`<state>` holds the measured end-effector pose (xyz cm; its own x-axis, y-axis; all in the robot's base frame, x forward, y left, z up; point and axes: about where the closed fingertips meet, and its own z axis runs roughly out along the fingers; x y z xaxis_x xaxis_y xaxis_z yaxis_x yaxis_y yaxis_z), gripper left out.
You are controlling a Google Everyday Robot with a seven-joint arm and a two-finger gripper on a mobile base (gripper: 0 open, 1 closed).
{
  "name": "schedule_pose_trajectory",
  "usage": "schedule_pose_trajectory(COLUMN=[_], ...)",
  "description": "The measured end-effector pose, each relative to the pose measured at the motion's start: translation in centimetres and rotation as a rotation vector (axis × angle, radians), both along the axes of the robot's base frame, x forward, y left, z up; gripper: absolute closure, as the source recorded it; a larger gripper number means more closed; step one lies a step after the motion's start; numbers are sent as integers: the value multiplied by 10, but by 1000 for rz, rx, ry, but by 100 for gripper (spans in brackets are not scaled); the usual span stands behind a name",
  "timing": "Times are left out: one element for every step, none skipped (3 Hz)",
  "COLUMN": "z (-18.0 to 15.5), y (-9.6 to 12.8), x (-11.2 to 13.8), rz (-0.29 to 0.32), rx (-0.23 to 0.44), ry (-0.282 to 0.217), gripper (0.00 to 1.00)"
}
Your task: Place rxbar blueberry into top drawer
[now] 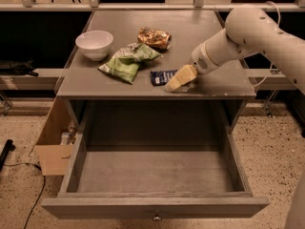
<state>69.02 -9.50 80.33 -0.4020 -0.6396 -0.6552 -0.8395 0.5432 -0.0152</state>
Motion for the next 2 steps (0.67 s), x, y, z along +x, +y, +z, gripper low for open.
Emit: schedule_pose_trajectory(z=[0, 30], y=[0, 6], x=[0, 14], rz=[0, 24], rx=[0, -30], ry=[0, -54], gripper=[0, 0])
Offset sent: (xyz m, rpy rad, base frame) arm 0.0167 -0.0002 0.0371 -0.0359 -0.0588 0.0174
